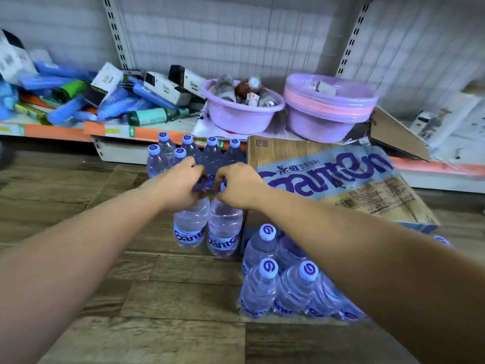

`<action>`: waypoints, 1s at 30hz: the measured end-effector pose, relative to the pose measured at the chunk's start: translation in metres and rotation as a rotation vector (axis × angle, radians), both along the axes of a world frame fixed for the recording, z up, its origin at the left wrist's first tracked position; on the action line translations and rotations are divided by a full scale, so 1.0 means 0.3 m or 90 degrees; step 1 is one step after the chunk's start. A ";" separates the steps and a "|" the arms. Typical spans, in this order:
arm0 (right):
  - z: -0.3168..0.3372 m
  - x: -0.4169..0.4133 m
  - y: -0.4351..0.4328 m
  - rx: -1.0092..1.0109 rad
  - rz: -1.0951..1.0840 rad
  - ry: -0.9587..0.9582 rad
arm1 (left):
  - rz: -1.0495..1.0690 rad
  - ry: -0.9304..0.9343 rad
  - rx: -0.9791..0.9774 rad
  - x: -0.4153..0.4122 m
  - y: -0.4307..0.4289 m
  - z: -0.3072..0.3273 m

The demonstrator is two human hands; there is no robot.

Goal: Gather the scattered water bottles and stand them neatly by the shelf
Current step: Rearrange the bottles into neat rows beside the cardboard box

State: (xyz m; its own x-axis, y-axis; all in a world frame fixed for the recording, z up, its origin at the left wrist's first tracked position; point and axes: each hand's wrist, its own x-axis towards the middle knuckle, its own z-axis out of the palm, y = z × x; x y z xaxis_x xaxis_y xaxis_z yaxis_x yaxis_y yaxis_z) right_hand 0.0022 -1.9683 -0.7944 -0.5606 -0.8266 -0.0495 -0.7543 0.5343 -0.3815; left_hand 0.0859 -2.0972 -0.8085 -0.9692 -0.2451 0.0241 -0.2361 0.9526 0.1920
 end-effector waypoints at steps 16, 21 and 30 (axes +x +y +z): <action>0.644 -0.125 0.543 -0.131 -0.107 0.091 | -0.057 0.156 -0.046 -0.151 0.501 0.640; 0.648 -0.195 0.788 -0.051 -0.181 0.119 | -0.142 0.156 0.003 -0.243 0.750 0.625; 0.604 -0.263 1.162 0.054 -0.275 0.064 | -0.246 0.130 0.056 -0.380 1.108 0.540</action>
State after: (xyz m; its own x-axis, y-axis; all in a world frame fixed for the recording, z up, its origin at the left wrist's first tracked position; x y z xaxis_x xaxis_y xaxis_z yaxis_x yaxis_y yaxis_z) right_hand -0.0768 -1.6197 -0.6132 -0.8589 -0.5110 -0.0339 -0.4863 0.8345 -0.2592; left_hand -0.0280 -1.7648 -0.6466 -0.9677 0.1240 0.2194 0.1846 0.9414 0.2824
